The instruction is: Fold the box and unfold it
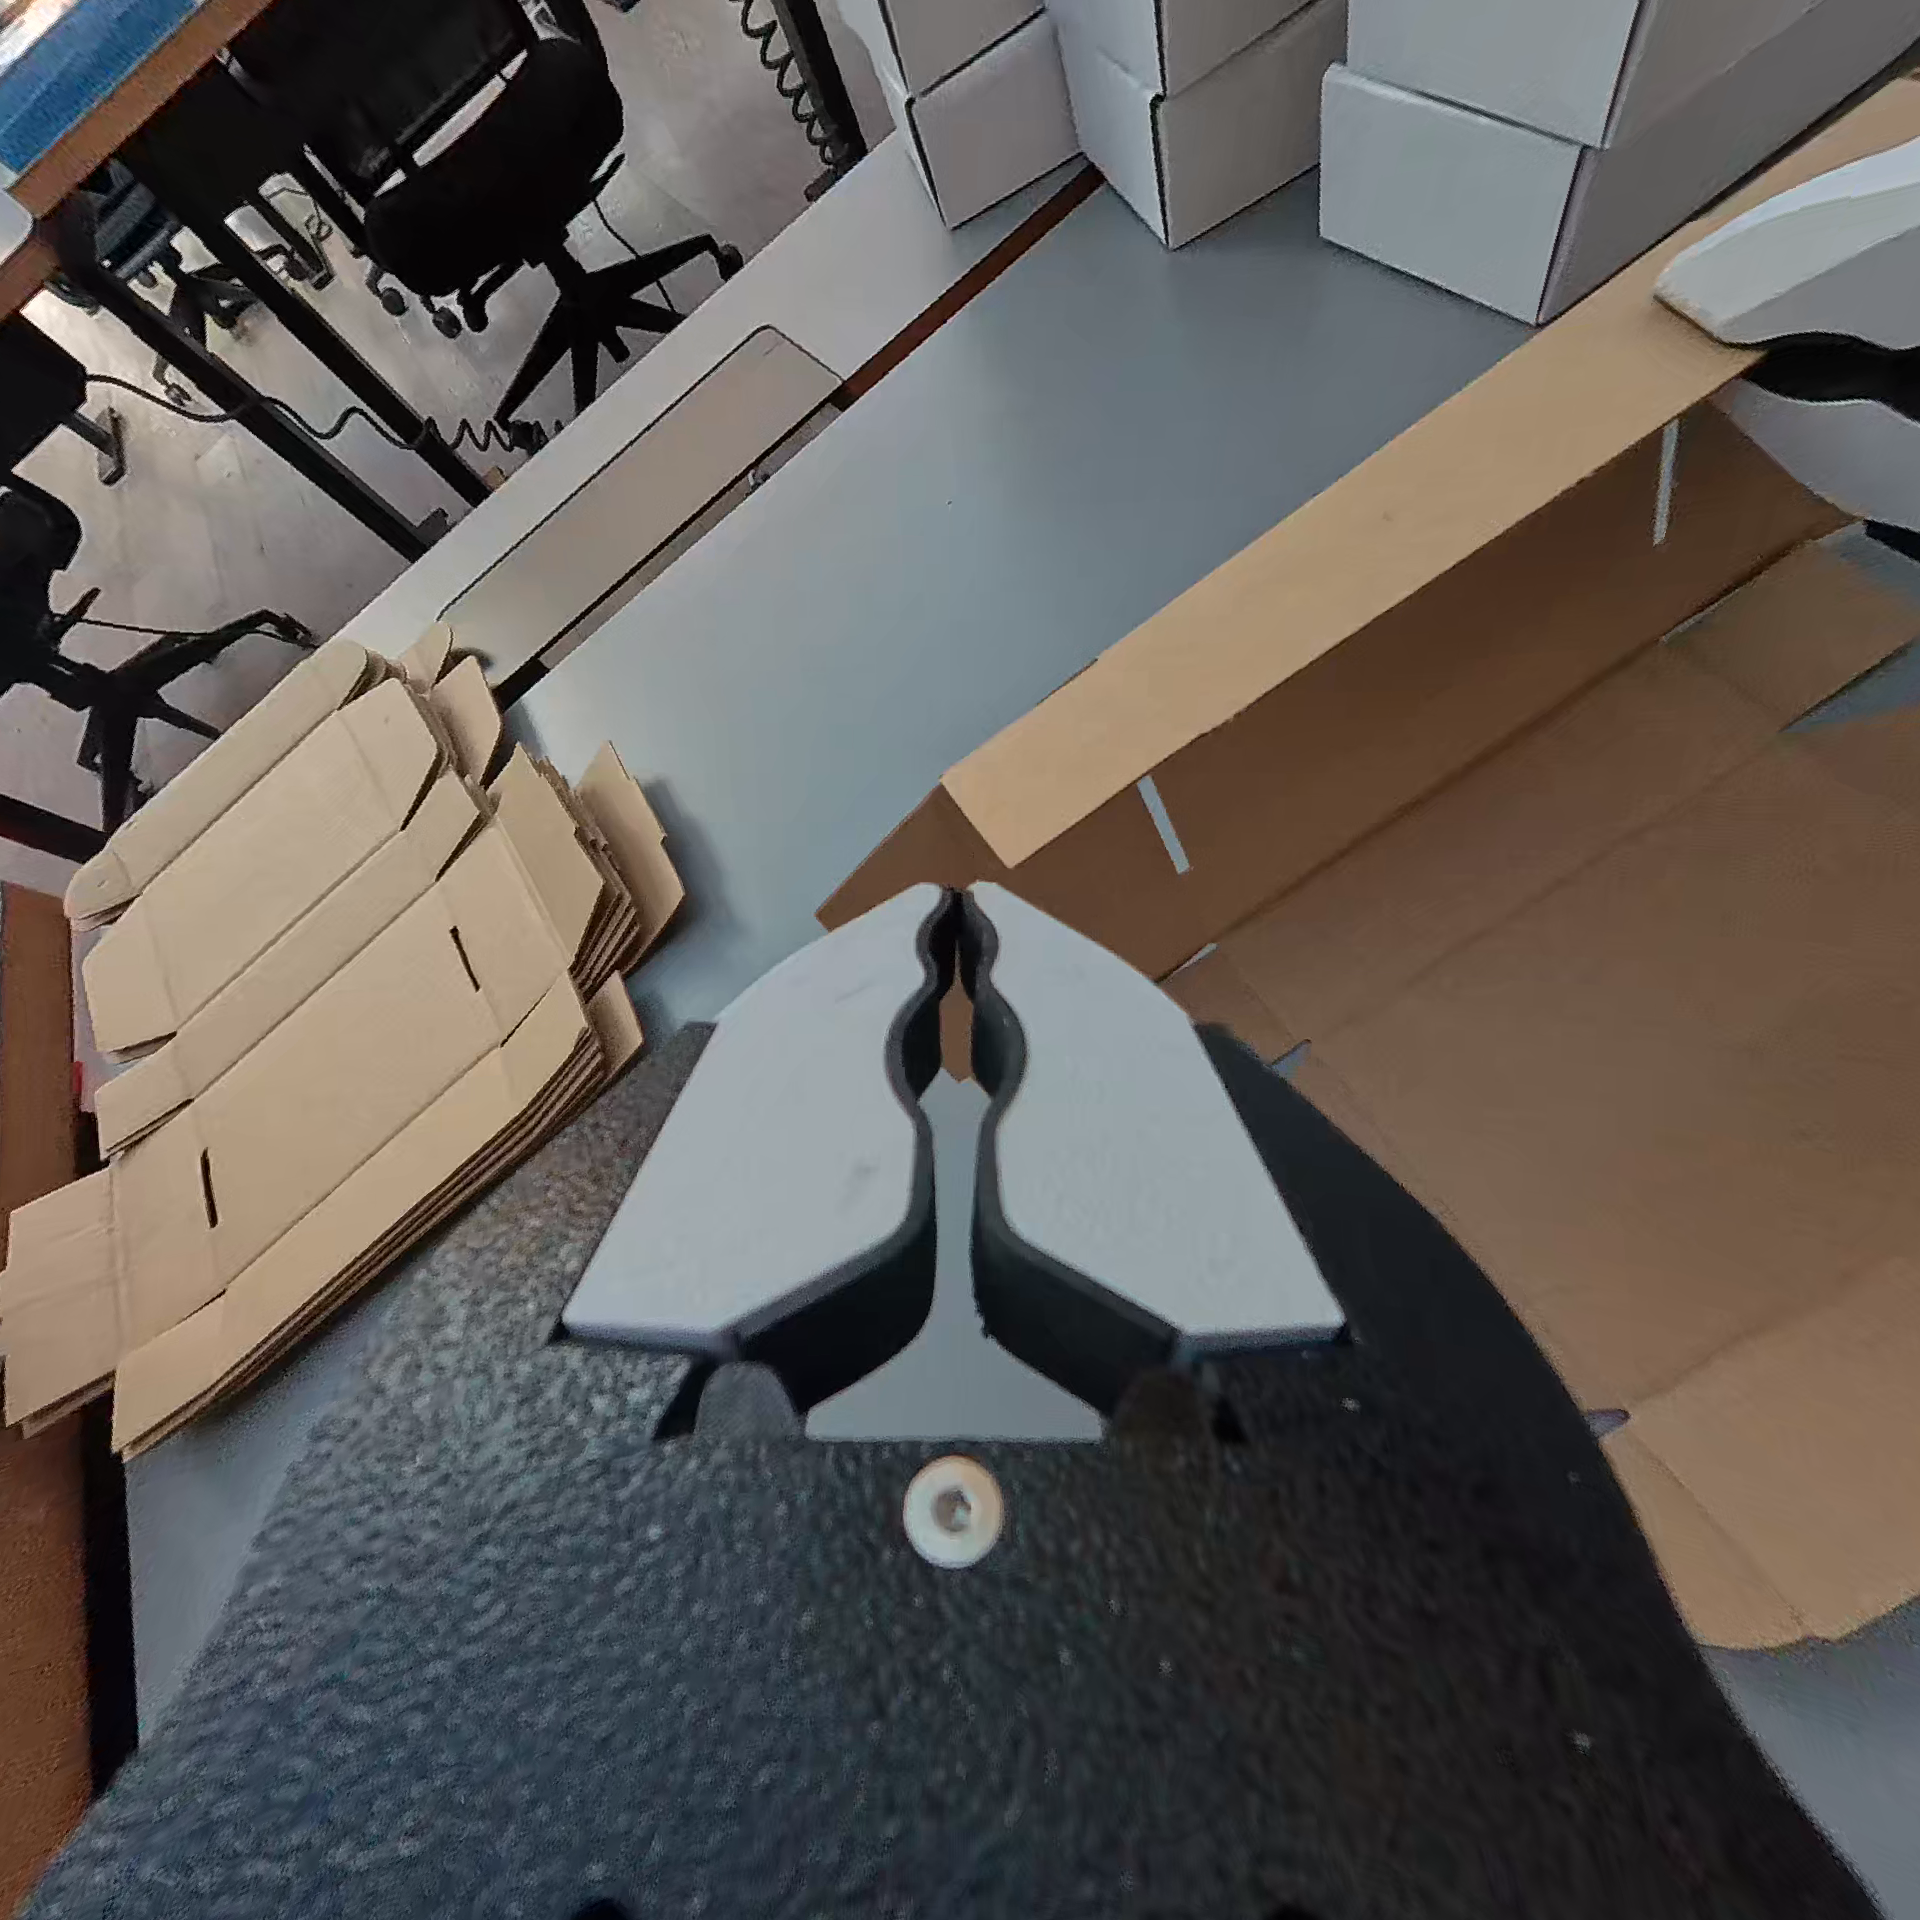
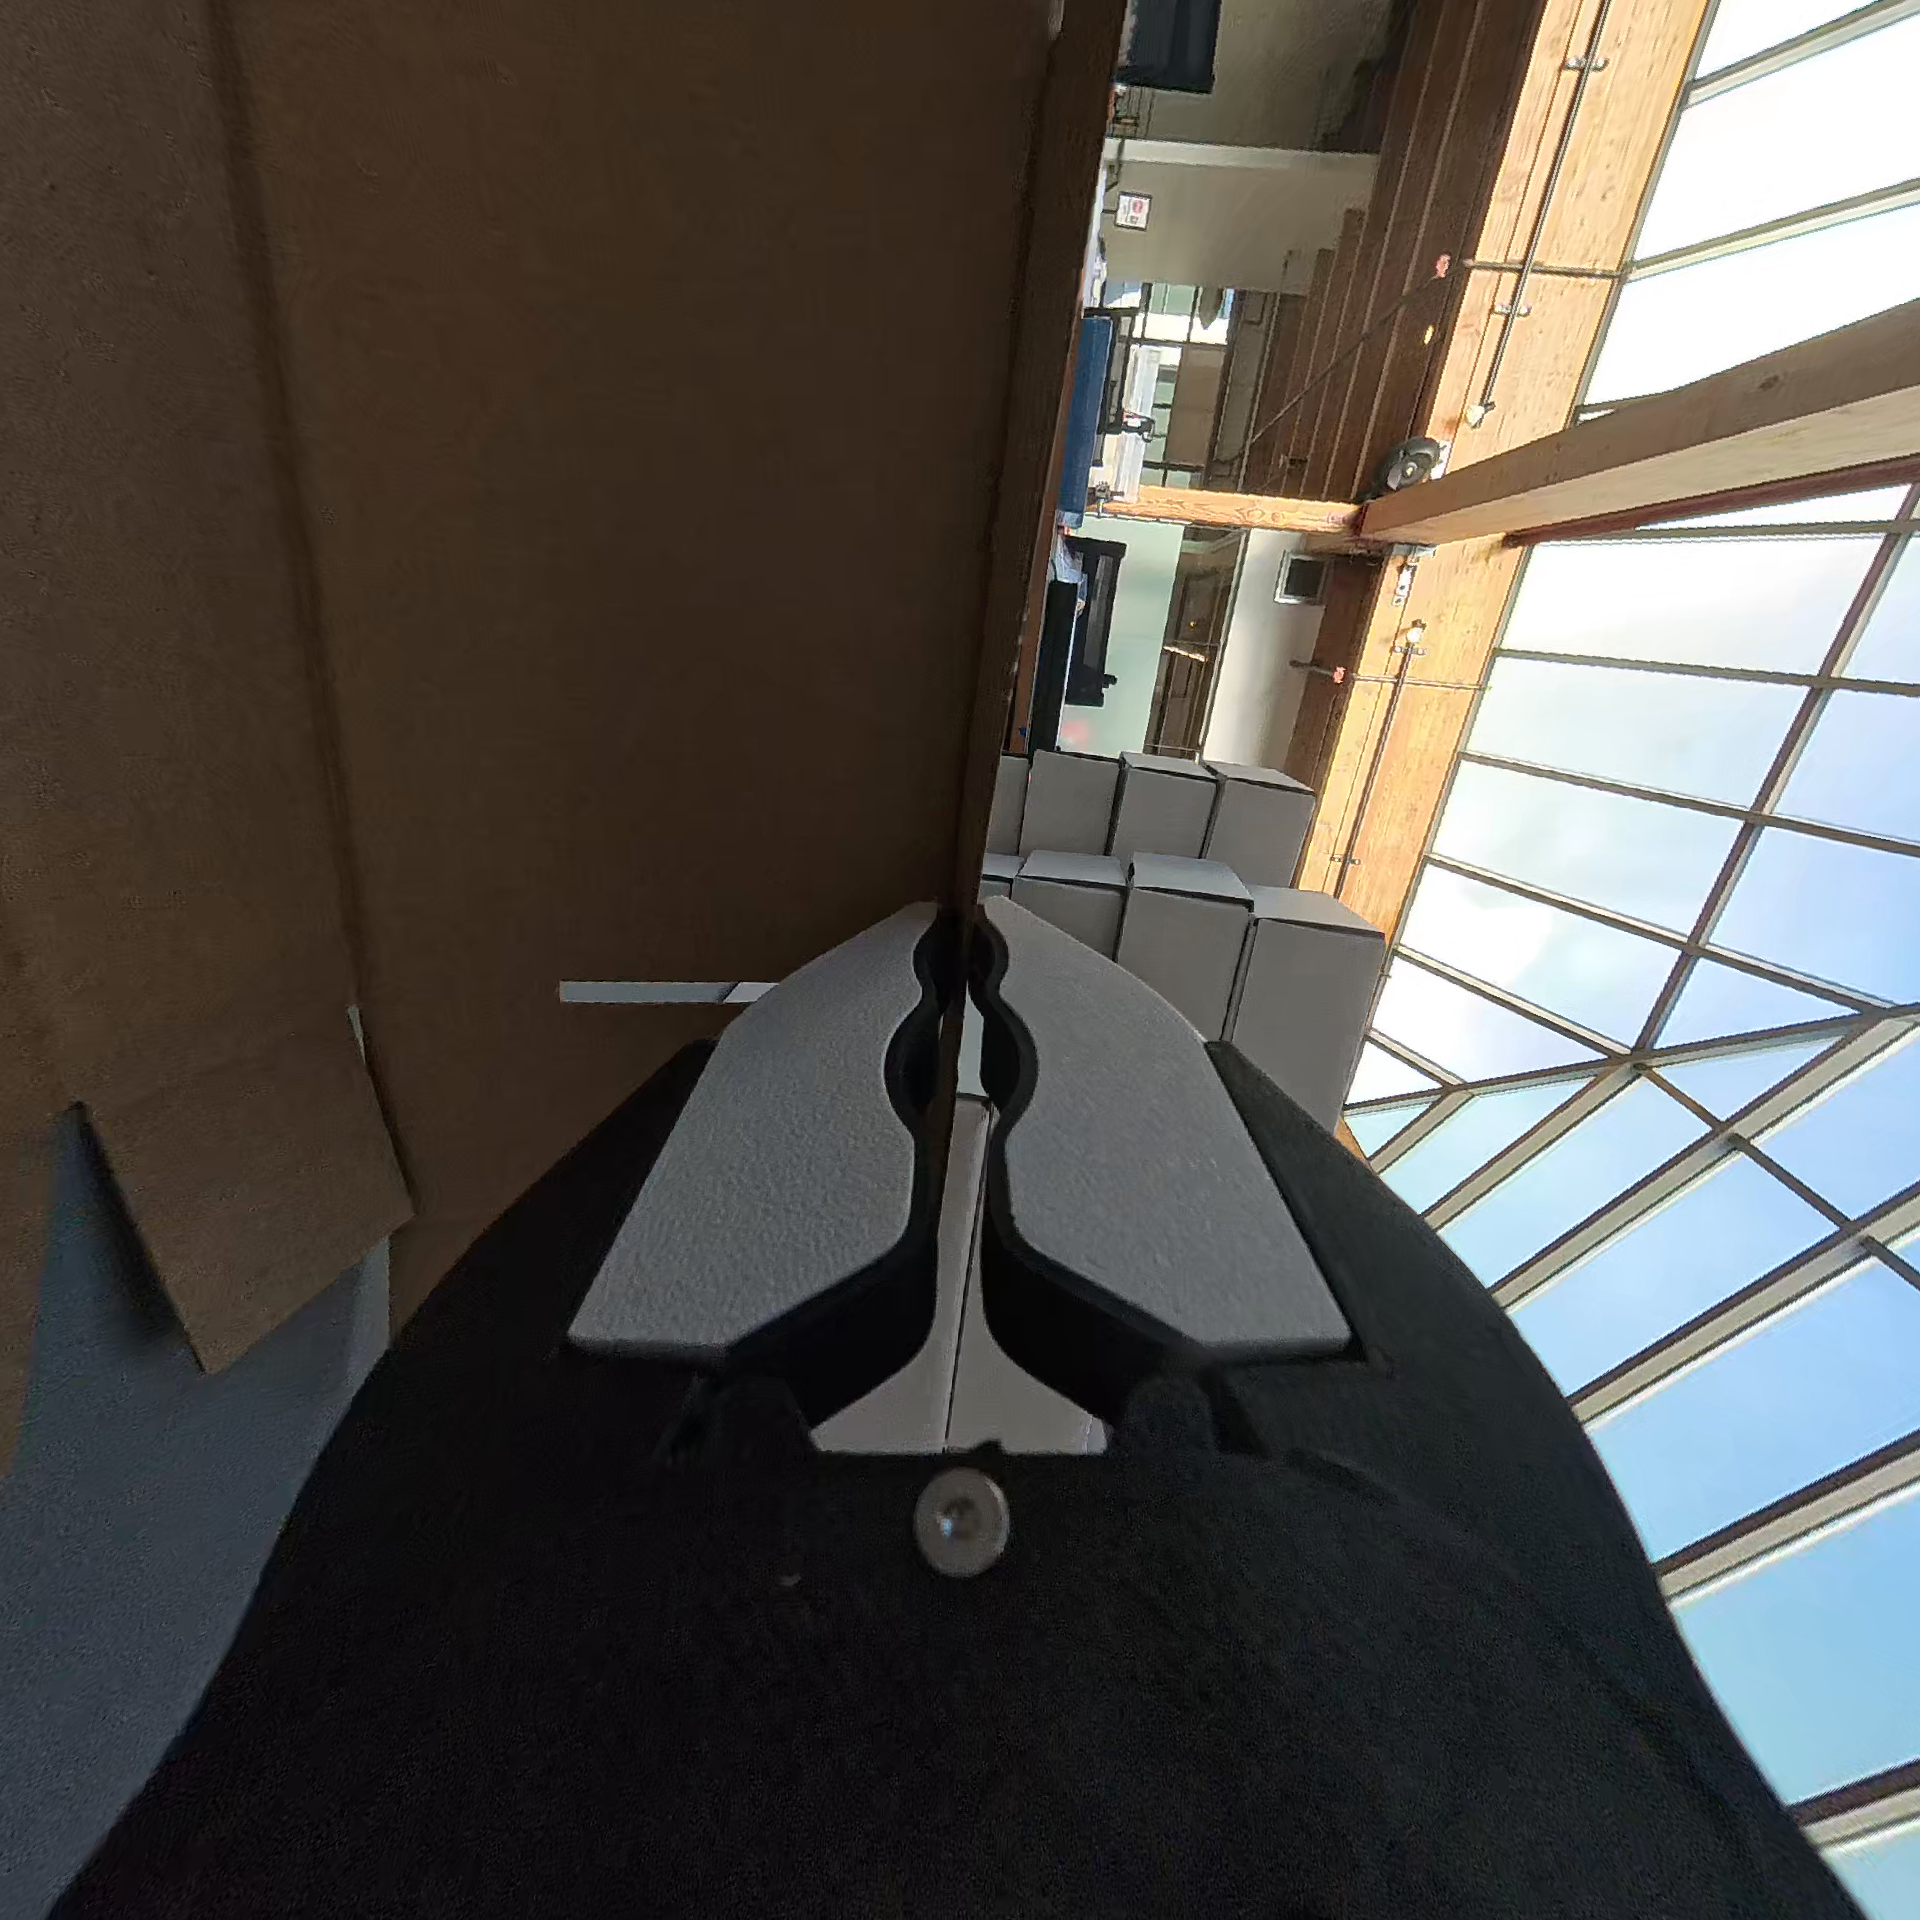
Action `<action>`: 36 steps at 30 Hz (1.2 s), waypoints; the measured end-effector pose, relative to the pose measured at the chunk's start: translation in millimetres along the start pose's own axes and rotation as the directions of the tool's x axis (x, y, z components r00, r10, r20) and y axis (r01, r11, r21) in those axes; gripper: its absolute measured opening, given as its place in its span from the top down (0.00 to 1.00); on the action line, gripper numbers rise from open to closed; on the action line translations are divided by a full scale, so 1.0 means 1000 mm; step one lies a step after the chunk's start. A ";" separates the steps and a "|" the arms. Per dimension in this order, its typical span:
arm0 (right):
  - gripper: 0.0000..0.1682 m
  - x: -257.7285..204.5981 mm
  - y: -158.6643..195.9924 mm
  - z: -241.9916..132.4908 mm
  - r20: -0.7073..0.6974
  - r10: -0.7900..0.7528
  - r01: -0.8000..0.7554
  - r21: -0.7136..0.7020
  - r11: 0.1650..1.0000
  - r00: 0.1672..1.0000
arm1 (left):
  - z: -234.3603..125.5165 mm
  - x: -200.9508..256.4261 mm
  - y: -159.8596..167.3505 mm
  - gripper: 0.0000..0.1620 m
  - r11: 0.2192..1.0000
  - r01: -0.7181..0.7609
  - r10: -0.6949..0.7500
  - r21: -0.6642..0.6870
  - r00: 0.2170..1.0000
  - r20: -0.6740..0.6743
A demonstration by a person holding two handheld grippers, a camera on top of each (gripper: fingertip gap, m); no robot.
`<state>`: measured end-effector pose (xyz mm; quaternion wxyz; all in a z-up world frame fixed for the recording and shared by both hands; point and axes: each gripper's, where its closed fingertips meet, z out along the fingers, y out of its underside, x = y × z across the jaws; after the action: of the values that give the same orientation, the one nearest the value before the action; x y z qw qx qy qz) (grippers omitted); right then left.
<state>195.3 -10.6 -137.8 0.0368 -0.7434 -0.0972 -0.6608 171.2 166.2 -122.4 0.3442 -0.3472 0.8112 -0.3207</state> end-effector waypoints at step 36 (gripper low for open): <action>1.00 -0.003 -0.012 -0.059 -0.196 0.055 -0.008 0.233 0.972 0.979 | 0.002 0.014 0.004 1.00 0.957 -0.291 0.291 -0.009 0.957 0.008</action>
<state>135.2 -10.3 -134.4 0.1434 -0.6649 -0.1572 -0.7160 164.2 156.6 -130.9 0.3903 -0.2268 0.8530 -0.2620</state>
